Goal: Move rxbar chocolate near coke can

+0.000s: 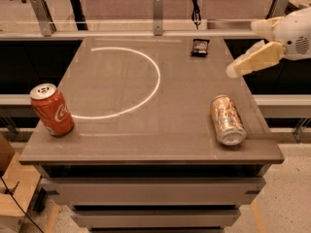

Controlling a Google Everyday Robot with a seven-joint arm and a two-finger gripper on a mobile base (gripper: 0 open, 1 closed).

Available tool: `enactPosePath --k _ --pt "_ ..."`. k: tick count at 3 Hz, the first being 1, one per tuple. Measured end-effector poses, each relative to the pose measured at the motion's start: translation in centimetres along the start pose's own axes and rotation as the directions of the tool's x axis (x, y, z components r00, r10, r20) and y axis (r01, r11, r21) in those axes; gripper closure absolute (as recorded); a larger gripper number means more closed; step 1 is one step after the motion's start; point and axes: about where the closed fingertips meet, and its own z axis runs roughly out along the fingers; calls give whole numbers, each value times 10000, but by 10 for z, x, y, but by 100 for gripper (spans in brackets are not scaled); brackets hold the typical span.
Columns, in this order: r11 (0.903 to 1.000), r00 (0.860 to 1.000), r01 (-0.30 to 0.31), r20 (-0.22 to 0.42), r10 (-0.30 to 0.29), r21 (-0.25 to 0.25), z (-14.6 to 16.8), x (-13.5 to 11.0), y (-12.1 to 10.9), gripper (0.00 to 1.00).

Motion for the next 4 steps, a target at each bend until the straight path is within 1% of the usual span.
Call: enactPosePath --k 1,2,3,4 --pt "9989 9982 -255 561 232 402 20 1 -23 0" --pt "9955 9979 -340 571 289 889 59 13 -68 0" --pt "9955 9979 -340 572 290 888 59 13 -68 0" --pt "9914 9928 -801 976 701 1034 77 16 -72 0"
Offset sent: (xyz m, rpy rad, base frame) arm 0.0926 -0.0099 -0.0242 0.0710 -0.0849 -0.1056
